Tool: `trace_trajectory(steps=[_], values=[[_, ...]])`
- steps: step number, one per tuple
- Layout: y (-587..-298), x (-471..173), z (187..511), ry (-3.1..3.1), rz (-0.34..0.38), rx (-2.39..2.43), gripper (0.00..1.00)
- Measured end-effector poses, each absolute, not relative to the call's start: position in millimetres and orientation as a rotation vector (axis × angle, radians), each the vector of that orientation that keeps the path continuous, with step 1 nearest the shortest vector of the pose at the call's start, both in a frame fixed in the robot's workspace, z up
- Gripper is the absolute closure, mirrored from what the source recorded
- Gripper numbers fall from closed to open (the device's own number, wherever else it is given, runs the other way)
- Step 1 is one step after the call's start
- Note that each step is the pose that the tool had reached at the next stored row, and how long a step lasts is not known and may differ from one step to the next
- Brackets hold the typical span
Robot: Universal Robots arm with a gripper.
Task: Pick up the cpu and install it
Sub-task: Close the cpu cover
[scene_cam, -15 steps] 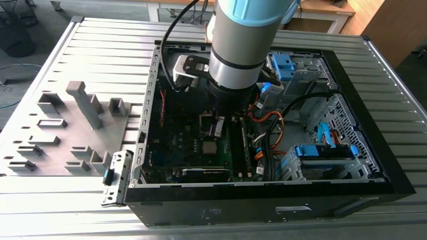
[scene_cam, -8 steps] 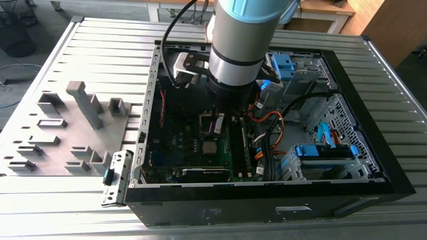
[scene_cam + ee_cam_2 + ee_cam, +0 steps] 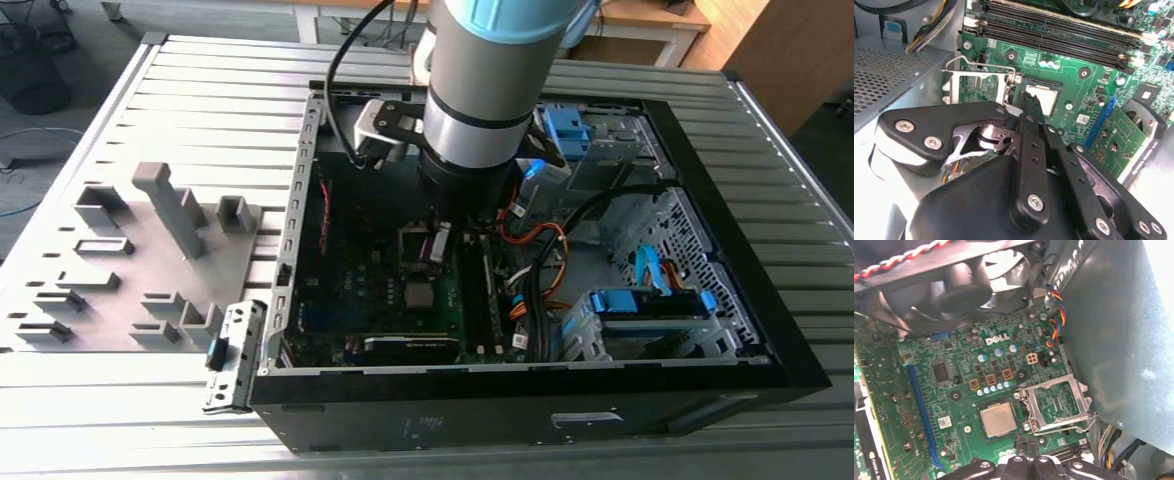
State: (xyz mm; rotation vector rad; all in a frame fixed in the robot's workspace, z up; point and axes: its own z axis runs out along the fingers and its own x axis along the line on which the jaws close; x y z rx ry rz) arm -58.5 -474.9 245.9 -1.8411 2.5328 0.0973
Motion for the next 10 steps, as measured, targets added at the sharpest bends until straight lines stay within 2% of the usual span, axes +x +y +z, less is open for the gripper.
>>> trace_trajectory(steps=[10], values=[[-470.2,-53.7,245.0,2.561,0.097,-1.8,0.89]])
